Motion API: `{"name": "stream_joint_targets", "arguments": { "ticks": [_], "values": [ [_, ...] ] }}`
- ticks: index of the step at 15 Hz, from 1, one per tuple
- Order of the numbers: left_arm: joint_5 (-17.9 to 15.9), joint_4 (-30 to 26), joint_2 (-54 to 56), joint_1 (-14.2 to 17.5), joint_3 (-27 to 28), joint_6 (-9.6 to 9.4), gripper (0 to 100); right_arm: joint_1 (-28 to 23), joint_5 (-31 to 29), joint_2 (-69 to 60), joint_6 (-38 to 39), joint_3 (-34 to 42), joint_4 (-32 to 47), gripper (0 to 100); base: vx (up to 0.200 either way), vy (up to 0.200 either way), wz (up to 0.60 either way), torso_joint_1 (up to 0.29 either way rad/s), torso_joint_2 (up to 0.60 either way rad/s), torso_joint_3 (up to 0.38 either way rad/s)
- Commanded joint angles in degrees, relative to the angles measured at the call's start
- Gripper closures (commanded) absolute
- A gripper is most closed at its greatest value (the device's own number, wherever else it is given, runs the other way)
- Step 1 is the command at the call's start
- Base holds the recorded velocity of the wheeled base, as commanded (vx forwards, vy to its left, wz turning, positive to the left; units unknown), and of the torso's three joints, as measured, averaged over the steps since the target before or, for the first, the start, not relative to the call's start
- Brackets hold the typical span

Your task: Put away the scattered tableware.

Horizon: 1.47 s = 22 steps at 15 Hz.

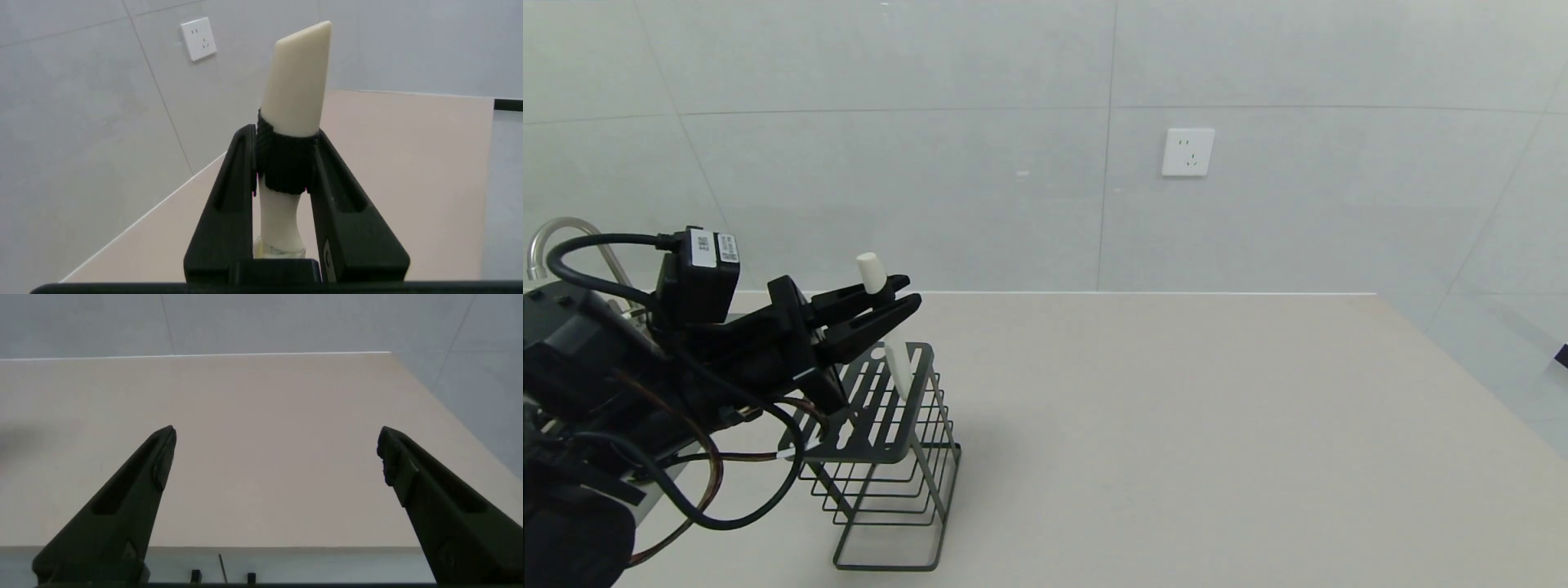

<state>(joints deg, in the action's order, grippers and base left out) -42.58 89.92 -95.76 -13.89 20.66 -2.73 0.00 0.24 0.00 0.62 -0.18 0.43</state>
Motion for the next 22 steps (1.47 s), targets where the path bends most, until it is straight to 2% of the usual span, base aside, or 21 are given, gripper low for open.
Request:
{"name": "stream_joint_targets", "arguments": {
  "ticks": [1,6,17,22],
  "values": [
    [0.0,0.1,-0.5,0.1,-0.1,0.01,100,0.0,0.0,0.1,0.0,0.0,0.0,0,0.0,0.0,0.0,0.0,0.0,0.0],
    [0.0,0.1,-0.7,0.2,-2.8,-0.08,100,0.0,0.0,0.1,0.0,0.0,0.0,0,0.0,0.0,0.0,0.0,0.0,0.0],
    [0.6,0.1,-1.2,0.2,-2.7,-0.08,100,0.0,0.0,0.1,-0.2,0.0,-0.1,0,0.0,0.0,0.0,0.0,0.0,0.0],
    [0.6,0.1,-1.9,1.3,-2.8,-0.08,100,0.0,0.0,0.1,-0.2,0.0,-0.1,0,0.0,0.0,0.0,0.0,0.0,0.0]
  ]
}}
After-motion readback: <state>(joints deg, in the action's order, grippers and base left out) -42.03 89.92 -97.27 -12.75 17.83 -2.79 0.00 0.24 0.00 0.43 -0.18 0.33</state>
